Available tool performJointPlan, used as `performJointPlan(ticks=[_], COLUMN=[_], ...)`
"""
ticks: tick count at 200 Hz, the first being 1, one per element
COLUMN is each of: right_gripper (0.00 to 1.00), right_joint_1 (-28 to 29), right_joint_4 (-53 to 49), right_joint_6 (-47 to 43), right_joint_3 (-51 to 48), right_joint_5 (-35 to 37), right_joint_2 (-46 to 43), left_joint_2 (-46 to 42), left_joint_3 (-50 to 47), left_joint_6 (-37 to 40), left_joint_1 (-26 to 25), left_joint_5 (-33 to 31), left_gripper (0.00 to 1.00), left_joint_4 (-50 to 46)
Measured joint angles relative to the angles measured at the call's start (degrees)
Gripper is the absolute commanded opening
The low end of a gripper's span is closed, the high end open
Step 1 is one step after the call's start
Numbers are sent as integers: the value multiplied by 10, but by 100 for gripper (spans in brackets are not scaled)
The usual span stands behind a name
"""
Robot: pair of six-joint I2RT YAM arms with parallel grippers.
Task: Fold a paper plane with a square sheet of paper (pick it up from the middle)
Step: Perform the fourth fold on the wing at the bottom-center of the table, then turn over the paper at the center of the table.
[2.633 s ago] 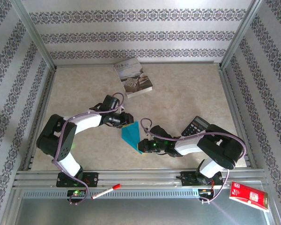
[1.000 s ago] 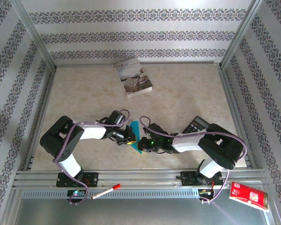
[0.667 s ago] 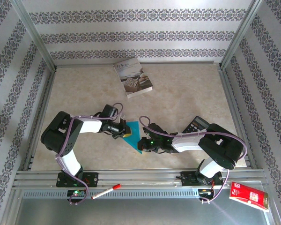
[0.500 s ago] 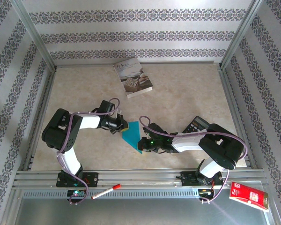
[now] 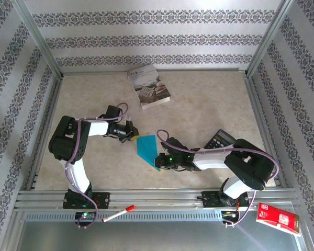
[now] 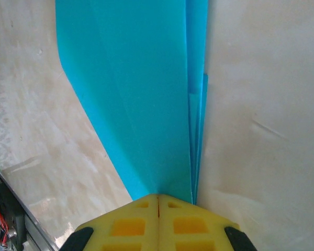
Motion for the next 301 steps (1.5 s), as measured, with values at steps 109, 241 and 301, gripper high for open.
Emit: performJointPlan(ticks=[109, 241, 301], right_gripper=[21, 32, 26], right_joint_1=[-24, -54, -31], right_joint_4=[-118, -59, -28], right_joint_6=[-109, -120, -116], right_joint_3=[-14, -5, 2], right_joint_5=[-6, 6, 4], right_joint_2=[-177, -72, -38], left_joint_2=[-209, -99, -96], left_joint_3=[-102, -116, -116], left_joint_6=[-31, -40, -40], left_joint_1=[-11, -122, -122], left_joint_5=[-58, -55, -54], left_gripper=[27, 16, 16], left_joint_4=[21, 55, 64])
